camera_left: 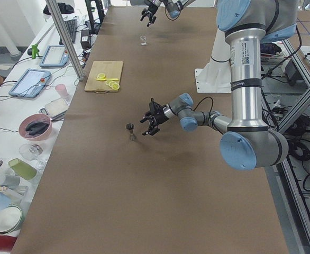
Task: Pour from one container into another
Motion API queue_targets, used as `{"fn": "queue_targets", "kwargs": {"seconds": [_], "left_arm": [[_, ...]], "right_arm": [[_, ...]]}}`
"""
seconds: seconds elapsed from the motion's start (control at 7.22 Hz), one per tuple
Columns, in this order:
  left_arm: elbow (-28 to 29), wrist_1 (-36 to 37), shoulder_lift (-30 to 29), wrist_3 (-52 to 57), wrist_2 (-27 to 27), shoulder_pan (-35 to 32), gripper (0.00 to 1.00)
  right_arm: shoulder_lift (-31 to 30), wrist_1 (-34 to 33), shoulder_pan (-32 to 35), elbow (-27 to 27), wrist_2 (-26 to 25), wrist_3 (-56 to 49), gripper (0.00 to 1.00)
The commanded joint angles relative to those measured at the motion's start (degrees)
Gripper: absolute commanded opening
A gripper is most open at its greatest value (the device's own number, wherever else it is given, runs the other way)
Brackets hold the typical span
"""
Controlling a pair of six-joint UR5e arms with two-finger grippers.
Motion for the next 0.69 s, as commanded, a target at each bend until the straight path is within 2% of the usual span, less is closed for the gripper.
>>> {"fn": "queue_targets", "kwargs": {"seconds": [0.0,0.42,0.55], "left_arm": [[1.8,0.2,-2.6,0.1,3.6,0.3,0.98],[7.1,0.2,-5.3,0.1,7.0,0.3,0.98],[7.7,0.2,-5.4,0.1,7.4,0.4,0.98]], "right_arm": [[-1.4,5.9,-0.4,-0.6,-0.5,5.5,1.0],[-1.7,14.2,-0.6,-4.7,-0.1,13.0,1.0],[-1.3,15.4,-1.0,-6.1,2.5,14.8,0.99]]}}
